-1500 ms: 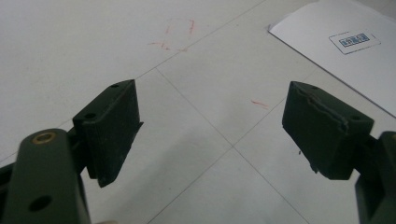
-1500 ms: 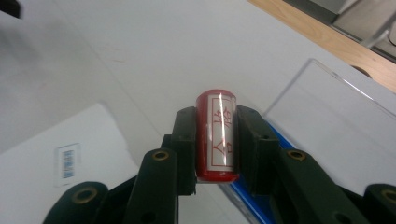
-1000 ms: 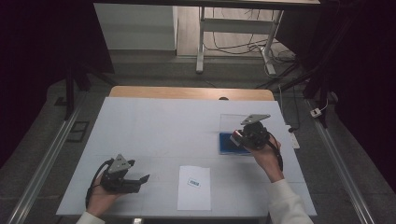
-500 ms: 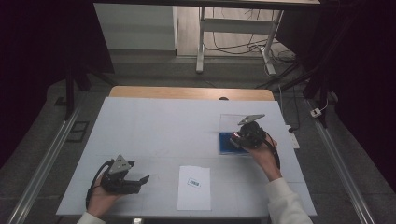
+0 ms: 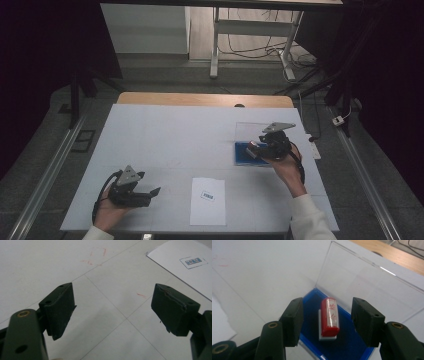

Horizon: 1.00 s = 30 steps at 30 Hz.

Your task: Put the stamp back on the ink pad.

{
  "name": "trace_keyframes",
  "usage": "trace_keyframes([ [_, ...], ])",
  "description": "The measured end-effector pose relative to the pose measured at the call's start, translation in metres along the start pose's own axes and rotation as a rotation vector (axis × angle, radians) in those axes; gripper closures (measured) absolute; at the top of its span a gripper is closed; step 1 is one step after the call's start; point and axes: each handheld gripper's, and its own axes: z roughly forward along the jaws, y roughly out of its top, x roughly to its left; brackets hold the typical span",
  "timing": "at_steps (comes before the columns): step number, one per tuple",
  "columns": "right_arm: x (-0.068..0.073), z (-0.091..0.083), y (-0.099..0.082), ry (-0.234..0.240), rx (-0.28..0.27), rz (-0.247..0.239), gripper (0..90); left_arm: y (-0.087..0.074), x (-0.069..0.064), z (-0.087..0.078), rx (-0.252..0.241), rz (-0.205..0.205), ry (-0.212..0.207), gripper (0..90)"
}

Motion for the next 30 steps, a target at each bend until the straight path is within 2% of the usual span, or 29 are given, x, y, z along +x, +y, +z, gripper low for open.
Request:
trace_keyframes([
  [6, 0.006, -0.027, -0.015, 0.025, -0.053, 0.025, 43.3, 0.001, 0.001, 0.001, -0.004, 0.004, -0.013, 19.2],
  [13, 0.011, -0.052, -0.056, 0.078, -0.111, 0.076, 42.9, 0.001, 0.001, 0.000, -0.011, 0.005, -0.023, 19.2],
  [18, 0.018, -0.061, -0.088, 0.091, -0.109, 0.074, 42.7, 0.001, 0.001, -0.001, -0.017, 0.000, -0.025, 19.2],
  [21, 0.022, -0.063, -0.102, 0.090, -0.107, 0.056, 42.7, 0.001, 0.002, -0.001, -0.018, -0.001, -0.026, 19.2],
  [24, 0.024, -0.063, -0.109, 0.098, -0.106, 0.040, 42.6, 0.001, 0.002, 0.000, -0.018, -0.004, -0.024, 19.2],
  [30, 0.029, -0.062, -0.107, 0.094, -0.100, 0.010, 42.2, 0.001, 0.003, -0.001, -0.019, -0.011, -0.019, 19.2],
])
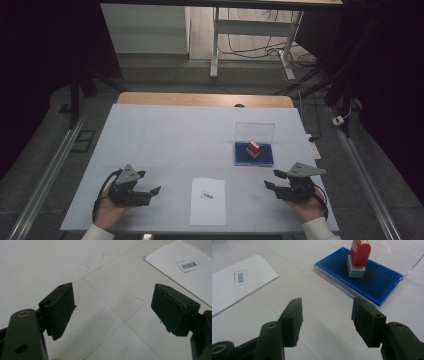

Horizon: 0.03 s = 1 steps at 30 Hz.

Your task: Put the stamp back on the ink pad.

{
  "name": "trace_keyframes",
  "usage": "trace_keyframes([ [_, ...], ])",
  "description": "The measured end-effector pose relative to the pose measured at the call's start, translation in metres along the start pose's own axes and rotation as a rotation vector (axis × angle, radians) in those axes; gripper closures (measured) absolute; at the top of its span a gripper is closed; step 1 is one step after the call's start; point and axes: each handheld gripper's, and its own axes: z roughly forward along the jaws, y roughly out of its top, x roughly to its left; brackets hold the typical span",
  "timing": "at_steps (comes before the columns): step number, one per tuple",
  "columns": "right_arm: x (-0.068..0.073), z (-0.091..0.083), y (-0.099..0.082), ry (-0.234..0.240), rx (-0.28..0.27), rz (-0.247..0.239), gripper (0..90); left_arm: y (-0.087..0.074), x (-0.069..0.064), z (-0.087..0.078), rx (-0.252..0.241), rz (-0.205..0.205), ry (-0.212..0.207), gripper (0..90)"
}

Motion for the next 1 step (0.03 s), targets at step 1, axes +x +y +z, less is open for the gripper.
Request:
trace_keyframes([
  [1, 0.0004, 0.0009, 0.0000, 0.007, -0.002, -0.003, 42.1, 0.0000, 0.0003, -0.0001, 0.000, -0.001, 0.001, 19.2],
])
